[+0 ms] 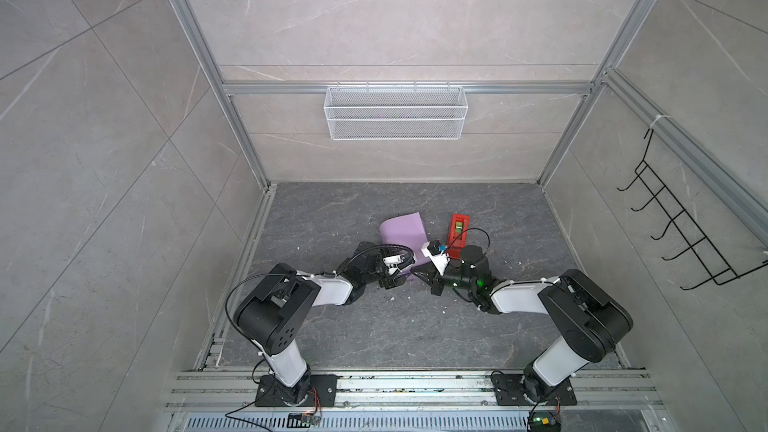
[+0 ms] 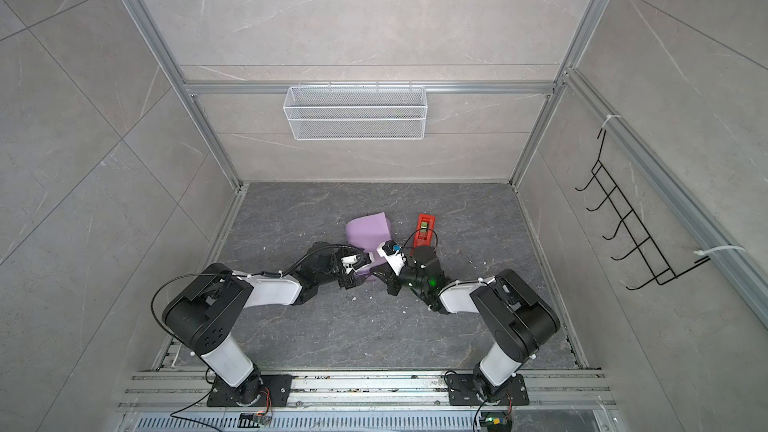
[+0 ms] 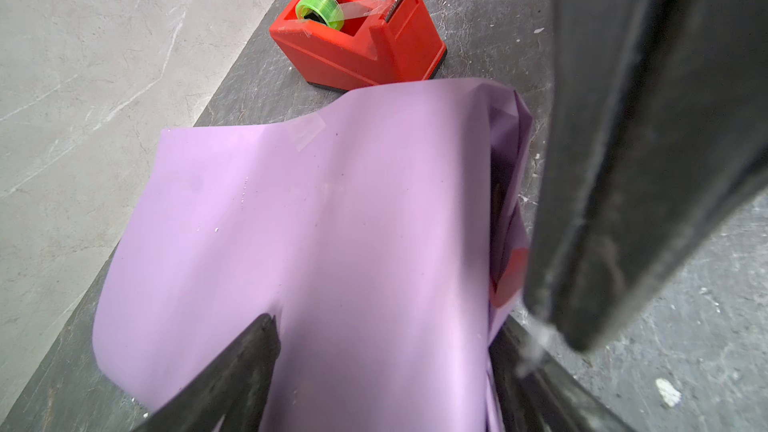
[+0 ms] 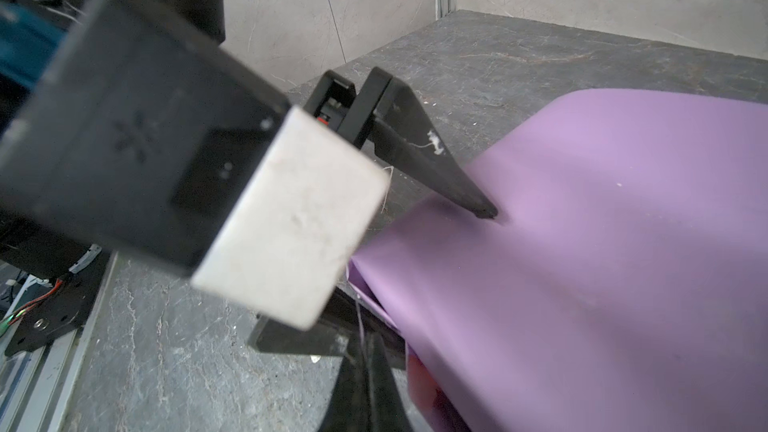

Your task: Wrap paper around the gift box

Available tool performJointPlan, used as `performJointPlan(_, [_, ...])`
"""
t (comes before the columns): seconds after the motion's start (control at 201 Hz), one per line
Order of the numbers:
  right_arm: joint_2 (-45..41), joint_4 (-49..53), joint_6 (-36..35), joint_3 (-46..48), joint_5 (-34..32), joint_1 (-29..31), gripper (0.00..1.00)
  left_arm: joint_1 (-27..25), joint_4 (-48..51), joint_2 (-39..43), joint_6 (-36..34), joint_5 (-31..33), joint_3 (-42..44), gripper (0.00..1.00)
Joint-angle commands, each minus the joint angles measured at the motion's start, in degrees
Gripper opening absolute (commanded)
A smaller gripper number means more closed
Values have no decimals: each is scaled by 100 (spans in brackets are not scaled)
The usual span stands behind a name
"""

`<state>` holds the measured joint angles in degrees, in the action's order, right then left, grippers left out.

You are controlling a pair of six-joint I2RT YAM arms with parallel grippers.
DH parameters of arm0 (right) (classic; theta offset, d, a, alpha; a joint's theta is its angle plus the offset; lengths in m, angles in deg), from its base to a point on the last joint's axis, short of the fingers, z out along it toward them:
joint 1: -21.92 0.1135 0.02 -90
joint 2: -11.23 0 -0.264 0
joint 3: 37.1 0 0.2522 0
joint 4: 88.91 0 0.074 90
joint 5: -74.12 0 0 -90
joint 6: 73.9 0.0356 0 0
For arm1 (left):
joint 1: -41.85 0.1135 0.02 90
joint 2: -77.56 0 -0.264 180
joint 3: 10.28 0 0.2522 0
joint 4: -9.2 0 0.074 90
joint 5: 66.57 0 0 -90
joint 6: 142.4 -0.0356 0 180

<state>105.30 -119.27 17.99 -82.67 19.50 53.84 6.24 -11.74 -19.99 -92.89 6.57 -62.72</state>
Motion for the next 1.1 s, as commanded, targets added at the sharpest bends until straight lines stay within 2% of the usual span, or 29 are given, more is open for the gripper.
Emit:
performJointPlan(0.0, [70, 654, 408, -97, 6, 25, 0, 36, 297, -153, 171, -152, -88, 81])
performJointPlan(0.229, [336, 571, 849, -239, 5, 25, 0, 34, 297, -159, 173, -153, -99, 81])
performJointPlan(0.767, [489, 481, 1081, -466, 21, -2, 0, 44, 306, -152, 181, -159, -100, 81])
performJointPlan(1.09, [521, 366, 1998, -518, 106, -7, 0, 43, 306, -158, 182, -173, -107, 81])
